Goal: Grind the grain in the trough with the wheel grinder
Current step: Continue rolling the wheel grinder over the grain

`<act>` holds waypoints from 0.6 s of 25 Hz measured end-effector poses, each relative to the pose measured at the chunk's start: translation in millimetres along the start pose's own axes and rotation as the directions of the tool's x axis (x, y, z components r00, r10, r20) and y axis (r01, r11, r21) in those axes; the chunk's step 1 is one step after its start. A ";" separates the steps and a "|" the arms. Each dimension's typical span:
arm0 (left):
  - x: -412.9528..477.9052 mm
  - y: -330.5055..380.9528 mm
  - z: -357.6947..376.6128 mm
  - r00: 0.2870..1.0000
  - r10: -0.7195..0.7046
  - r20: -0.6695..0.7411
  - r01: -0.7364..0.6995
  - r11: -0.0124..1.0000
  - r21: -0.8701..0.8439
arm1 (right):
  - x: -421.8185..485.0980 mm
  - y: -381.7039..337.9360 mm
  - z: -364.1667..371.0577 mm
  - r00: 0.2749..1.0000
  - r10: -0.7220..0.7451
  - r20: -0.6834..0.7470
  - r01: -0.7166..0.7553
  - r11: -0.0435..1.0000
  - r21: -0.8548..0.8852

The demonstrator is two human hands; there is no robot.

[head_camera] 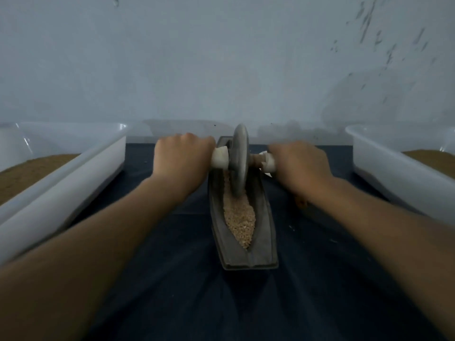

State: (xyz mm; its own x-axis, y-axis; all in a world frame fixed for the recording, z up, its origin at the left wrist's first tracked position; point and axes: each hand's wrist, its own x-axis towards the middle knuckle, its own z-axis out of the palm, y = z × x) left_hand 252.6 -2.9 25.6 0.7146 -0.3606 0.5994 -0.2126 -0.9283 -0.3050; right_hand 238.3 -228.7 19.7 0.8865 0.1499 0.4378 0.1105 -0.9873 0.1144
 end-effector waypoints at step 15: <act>-16.2 -14.9 -4.4 0.966 0.025 0.257 0.030 0.978 -0.206 | -1.7 2.3 -22.4 0.986 -0.147 0.078 0.152 0.987 -0.058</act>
State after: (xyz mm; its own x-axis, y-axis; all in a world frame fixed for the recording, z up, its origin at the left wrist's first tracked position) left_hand 241.2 16.4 23.7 0.8565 -0.3480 0.3811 -0.3240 -0.9374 -0.1277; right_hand 227.0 -230.0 39.1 0.8931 0.2890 0.3449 0.2176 -0.9483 0.2311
